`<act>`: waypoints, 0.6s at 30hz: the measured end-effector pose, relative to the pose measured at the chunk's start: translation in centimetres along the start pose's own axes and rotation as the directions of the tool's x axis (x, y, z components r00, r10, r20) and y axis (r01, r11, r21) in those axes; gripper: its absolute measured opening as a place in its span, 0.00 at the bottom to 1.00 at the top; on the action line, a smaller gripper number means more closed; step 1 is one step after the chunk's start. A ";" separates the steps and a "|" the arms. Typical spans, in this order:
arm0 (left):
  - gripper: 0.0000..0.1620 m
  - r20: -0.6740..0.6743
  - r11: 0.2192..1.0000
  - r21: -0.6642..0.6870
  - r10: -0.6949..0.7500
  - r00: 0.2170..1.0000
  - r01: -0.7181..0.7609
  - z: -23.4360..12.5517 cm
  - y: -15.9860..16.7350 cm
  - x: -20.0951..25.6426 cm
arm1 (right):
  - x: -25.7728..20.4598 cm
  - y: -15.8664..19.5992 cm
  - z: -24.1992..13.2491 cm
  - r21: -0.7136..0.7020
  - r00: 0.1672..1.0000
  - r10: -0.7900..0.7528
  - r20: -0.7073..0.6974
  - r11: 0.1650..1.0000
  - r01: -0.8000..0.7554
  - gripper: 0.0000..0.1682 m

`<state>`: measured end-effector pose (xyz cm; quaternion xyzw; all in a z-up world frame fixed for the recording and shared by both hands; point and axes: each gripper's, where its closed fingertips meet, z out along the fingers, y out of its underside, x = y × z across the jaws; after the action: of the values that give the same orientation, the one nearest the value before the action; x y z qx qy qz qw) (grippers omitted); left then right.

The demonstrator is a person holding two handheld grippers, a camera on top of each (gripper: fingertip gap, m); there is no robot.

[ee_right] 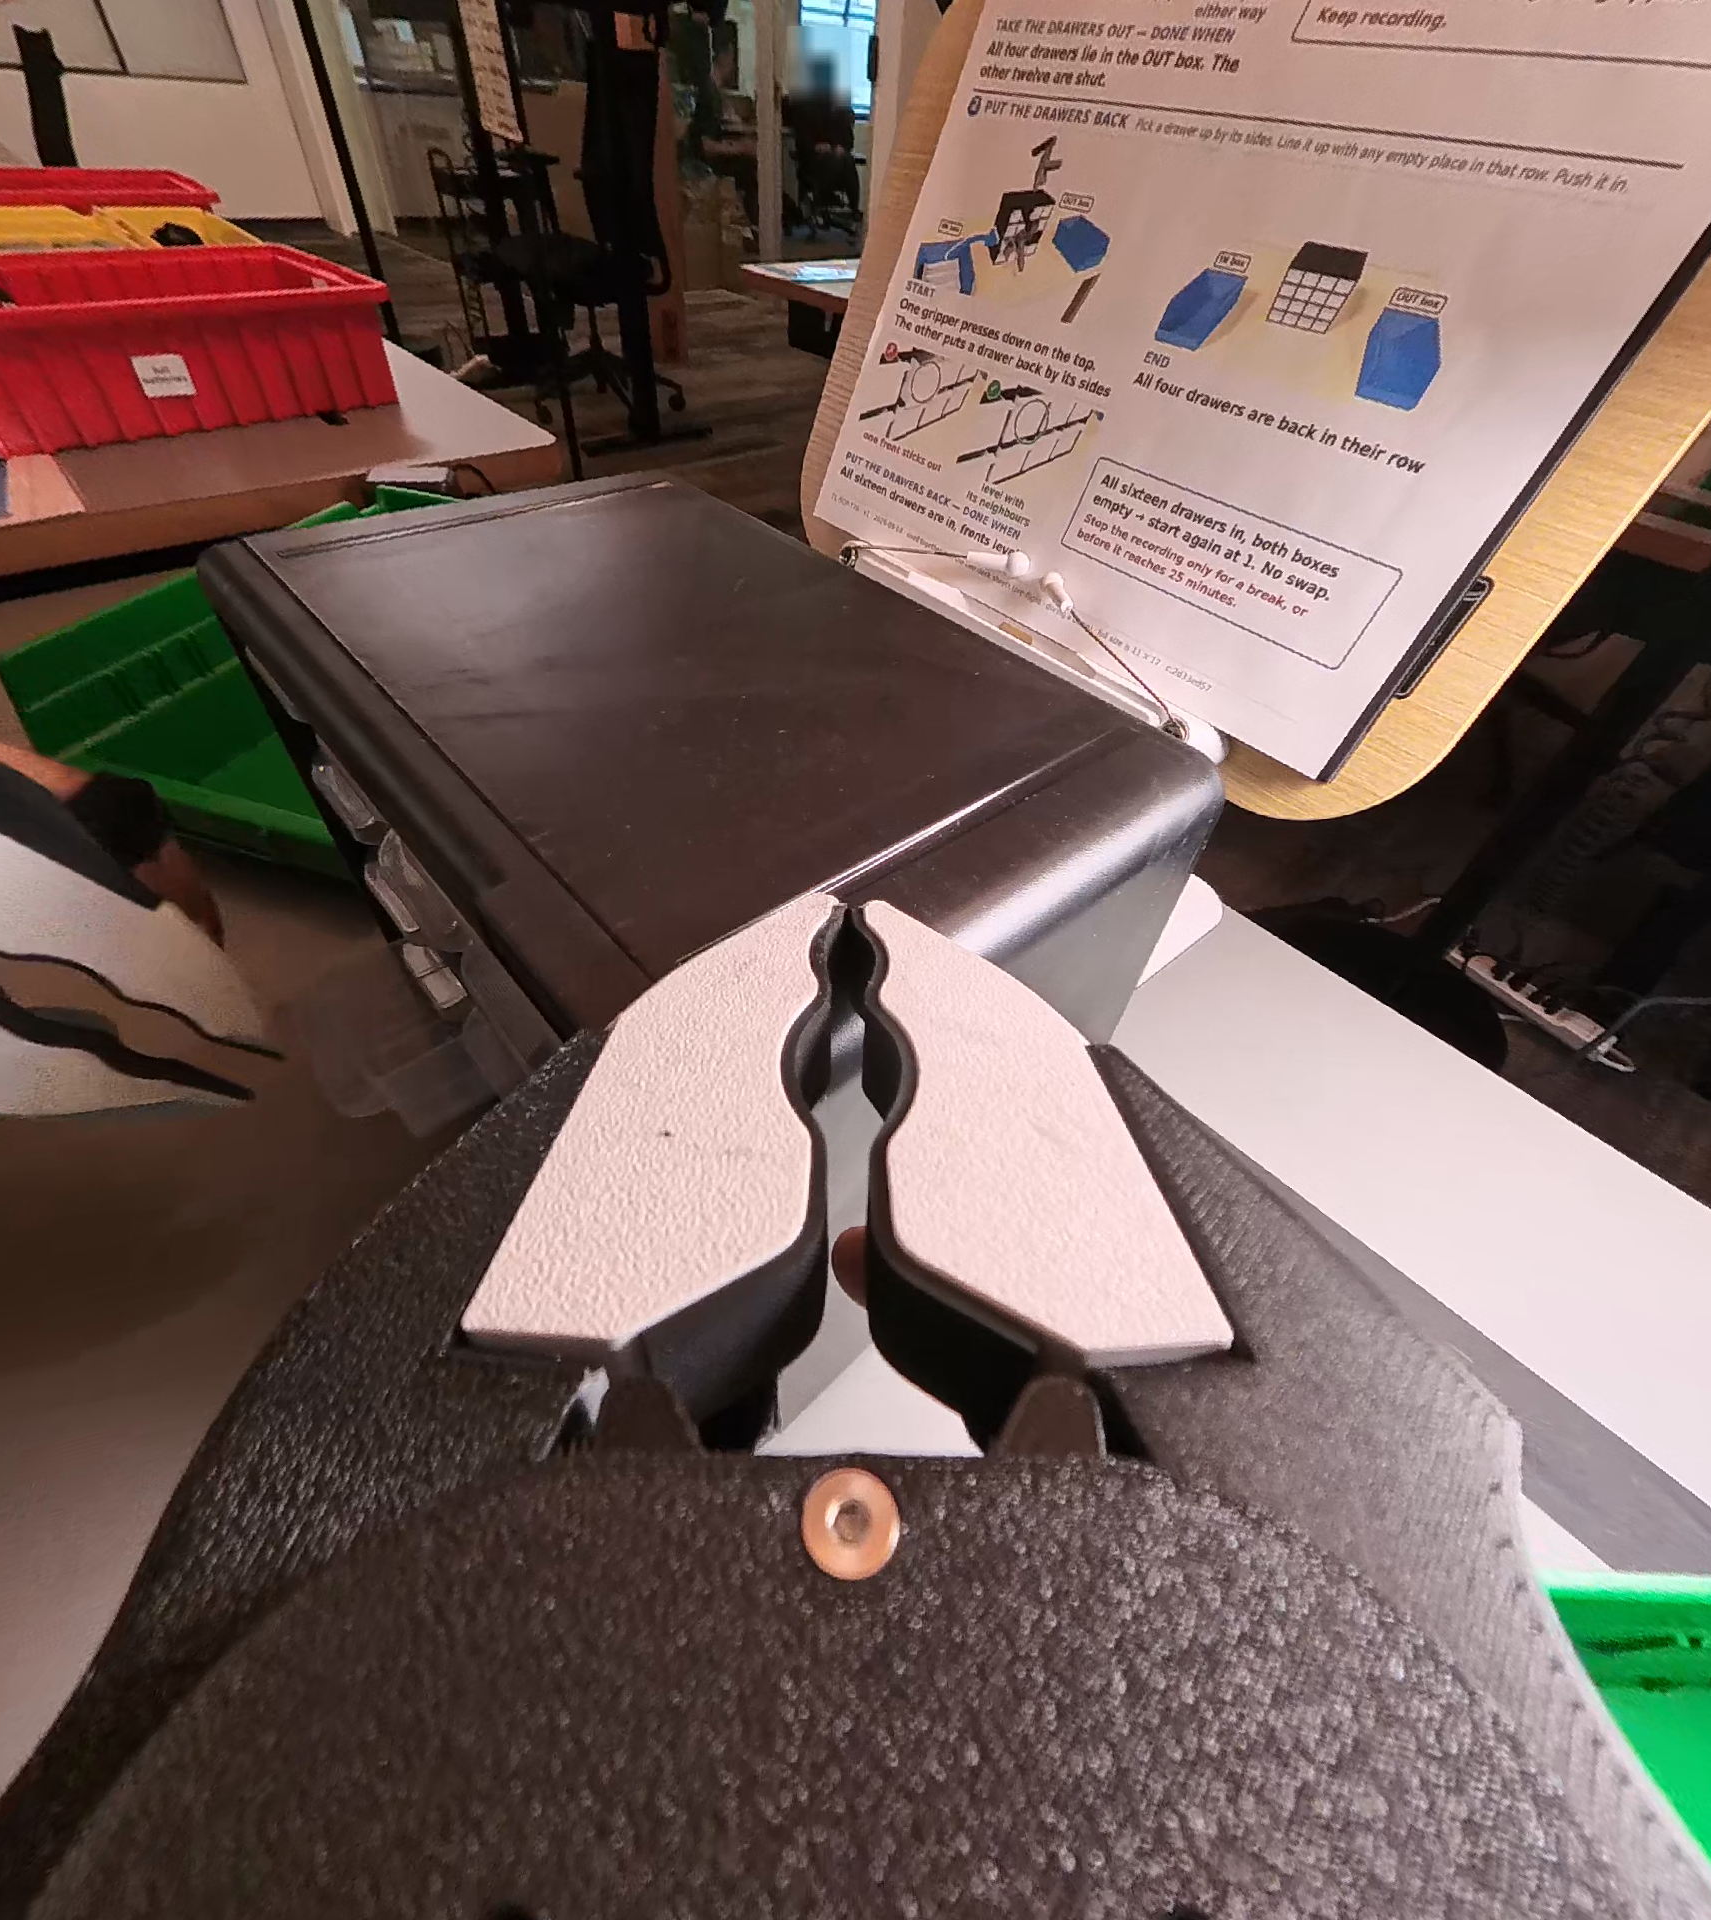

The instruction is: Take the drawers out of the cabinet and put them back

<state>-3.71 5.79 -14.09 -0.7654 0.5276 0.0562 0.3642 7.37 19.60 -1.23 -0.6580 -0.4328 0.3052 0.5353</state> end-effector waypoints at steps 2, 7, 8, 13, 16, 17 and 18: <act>0.03 0.066 1.000 0.017 -0.009 0.998 0.008 1.0 0.3 -0.8 | 0.0 0.0 0.0 -0.001 1.000 -0.001 -0.004 1.000 0.001 0.00; 0.01 0.179 0.990 0.083 -0.127 0.976 0.114 2.2 -0.2 -3.8 | 0.0 0.0 0.0 -0.005 1.000 -0.010 -0.013 1.000 0.010 0.00; 0.01 0.191 0.988 0.092 -0.143 0.971 0.128 2.5 -0.2 -4.2 | 0.0 0.0 0.0 -0.004 1.000 -0.009 -0.010 1.000 0.009 0.00; 0.01 0.199 0.972 0.148 -0.209 0.957 0.182 2.8 -0.4 -4.9 | 0.0 0.0 0.0 0.005 1.000 0.001 0.003 1.000 -0.001 0.00; 0.04 0.144 0.967 0.186 -0.203 0.969 0.175 1.7 -0.5 -4.1 | 0.0 0.0 0.0 0.005 1.000 0.001 0.004 1.000 -0.001 0.00; 0.05 0.128 0.963 0.203 -0.205 0.970 0.177 0.8 -0.4 -4.0 | 0.0 0.0 0.0 0.005 1.000 0.001 0.003 1.000 -0.001 0.00; 0.05 0.116 0.959 0.220 -0.206 0.972 0.177 -0.3 -0.2 -4.3 | 0.0 0.0 0.0 0.005 1.000 0.001 0.003 1.000 -0.001 0.00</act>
<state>-5.46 8.93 -11.75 -0.7648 0.4274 0.0178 0.4817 7.38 19.62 -1.23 -0.6563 -0.4327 0.3075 0.5362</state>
